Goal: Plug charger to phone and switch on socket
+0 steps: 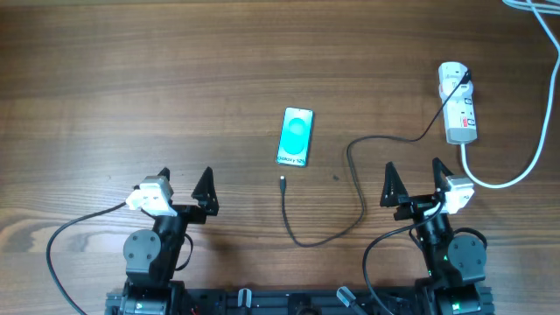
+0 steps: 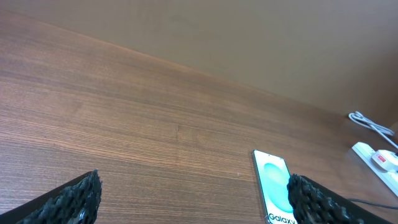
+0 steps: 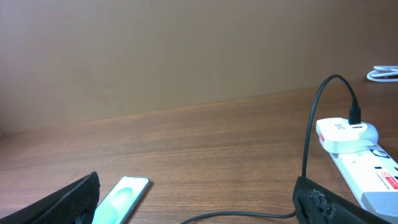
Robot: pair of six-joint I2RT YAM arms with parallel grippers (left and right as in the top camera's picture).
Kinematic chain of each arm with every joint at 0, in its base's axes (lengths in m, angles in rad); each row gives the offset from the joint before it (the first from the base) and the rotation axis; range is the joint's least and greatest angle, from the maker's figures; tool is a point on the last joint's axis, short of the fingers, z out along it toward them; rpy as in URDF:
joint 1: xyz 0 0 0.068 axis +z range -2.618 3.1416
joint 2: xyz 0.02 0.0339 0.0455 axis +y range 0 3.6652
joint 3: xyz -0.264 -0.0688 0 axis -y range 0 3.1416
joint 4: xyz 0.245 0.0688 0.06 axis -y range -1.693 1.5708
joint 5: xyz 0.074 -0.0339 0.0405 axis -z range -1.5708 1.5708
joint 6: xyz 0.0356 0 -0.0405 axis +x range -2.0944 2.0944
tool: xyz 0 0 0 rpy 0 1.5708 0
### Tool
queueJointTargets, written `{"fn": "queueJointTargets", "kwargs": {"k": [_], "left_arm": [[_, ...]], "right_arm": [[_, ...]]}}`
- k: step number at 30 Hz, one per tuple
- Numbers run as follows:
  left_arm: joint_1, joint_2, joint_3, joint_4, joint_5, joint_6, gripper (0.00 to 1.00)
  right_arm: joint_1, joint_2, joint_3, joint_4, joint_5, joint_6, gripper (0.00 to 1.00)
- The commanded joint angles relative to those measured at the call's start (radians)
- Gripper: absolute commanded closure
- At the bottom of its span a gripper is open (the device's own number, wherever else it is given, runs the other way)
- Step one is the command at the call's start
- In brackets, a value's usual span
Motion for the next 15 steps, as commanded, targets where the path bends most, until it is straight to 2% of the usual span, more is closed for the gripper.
{"fn": "queueJointTargets", "kwargs": {"k": [1, 8, 15], "left_arm": [[0.009, 0.004, -0.002, -0.008, -0.002, 0.013, 0.0], [0.009, 0.004, -0.002, -0.008, -0.004, 0.013, 0.0], [0.009, 0.004, -0.002, 0.009, -0.078, 0.013, 0.0]], "right_arm": [[0.007, -0.013, -0.001, 0.003, -0.013, -0.018, 0.0], [0.007, -0.013, -0.001, 0.003, -0.013, -0.018, 0.0], [0.007, -0.013, -0.001, 0.003, -0.013, -0.018, 0.0]]}}
